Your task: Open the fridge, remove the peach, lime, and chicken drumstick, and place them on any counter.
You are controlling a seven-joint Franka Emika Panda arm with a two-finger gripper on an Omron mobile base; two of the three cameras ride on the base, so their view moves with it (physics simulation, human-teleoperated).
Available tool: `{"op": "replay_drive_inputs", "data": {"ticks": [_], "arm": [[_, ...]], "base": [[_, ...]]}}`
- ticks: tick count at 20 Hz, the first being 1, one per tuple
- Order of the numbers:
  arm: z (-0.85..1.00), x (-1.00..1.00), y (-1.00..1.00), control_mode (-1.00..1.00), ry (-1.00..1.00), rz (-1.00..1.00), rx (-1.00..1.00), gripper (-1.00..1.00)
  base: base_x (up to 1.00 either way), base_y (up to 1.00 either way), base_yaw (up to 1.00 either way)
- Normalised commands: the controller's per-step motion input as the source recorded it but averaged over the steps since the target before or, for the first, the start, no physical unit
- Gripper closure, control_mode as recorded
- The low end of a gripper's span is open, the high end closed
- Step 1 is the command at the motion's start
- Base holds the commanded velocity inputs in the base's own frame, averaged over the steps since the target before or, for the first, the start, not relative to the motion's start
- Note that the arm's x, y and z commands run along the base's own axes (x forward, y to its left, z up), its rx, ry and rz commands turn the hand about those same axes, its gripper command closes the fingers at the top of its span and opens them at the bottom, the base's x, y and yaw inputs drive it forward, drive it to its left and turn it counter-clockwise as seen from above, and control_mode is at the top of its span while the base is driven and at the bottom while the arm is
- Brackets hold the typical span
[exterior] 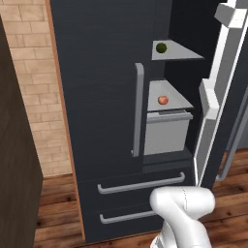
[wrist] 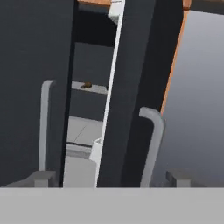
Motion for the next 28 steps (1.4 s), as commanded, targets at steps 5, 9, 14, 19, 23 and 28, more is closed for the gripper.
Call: {"op": "replay_drive_inputs", "data": {"ticks": [5, 9, 14, 19, 23, 28], "arm": [[0.00, 0.32, 1.00, -1.00, 0.61, -0.08, -0.50, -1.00], [0.01, 0.37, 0.98, -1.00, 0.51, -0.06, -0.42, -1.00], [-0.13, 0.12, 0.43, -1.00, 0.00, 0.00, -0.23, -1.00], [-0.01, 0.23, 0.10, -1.00, 0.03, -0.01, -0.16, -1.00], [-0.03, 0.45, 0.00, -1.00, 0.00, -0.06, -0.04, -1.00], [0.00, 0.98, 0.00, -1.00, 0.05, -0.10, 0.00, -1.00]], "base": [[0.00, 0.00, 0.00], [0.00, 0.00, 0.00], [0.00, 0.00, 0.00], [0.00, 0.00, 0.00], [0.00, 0.00, 0.00], [0.00, 0.00, 0.00]]}}
